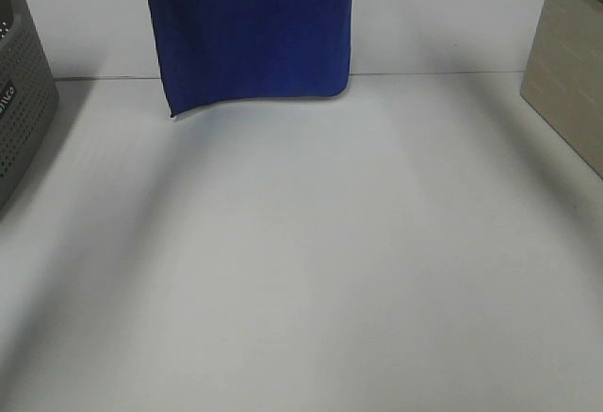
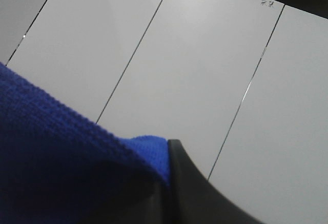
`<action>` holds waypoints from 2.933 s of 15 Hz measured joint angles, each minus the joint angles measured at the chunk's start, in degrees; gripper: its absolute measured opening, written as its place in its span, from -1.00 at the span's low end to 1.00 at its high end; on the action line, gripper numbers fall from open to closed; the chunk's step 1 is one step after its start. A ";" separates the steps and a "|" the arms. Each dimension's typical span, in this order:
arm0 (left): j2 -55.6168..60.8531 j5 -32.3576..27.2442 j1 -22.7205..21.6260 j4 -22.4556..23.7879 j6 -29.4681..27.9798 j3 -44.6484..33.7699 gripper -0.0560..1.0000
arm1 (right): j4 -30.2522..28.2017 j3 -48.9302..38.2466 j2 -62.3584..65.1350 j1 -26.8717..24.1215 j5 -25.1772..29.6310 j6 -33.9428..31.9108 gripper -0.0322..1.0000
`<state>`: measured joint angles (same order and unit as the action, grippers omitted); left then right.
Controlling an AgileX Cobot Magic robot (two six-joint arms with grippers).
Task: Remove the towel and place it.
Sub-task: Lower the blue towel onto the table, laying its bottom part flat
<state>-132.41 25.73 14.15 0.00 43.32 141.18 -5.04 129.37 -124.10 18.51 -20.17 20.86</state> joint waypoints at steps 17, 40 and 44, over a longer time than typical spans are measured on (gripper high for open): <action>0.69 -8.82 -1.20 12.49 -16.27 0.00 -0.89 | -0.11 0.00 0.46 -1.38 6.19 -3.90 -0.91; 24.18 -94.31 1.26 -6.65 -12.03 1.20 -0.89 | 16.33 0.52 23.03 -0.23 77.92 -10.37 -0.91; 26.70 -95.05 1.26 -10.03 -14.73 0.97 -0.89 | 17.65 0.52 25.10 -0.23 88.01 -10.37 -0.91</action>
<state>-105.71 -69.33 15.41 -10.03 28.59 142.15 12.61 129.89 -99.01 18.28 67.84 10.49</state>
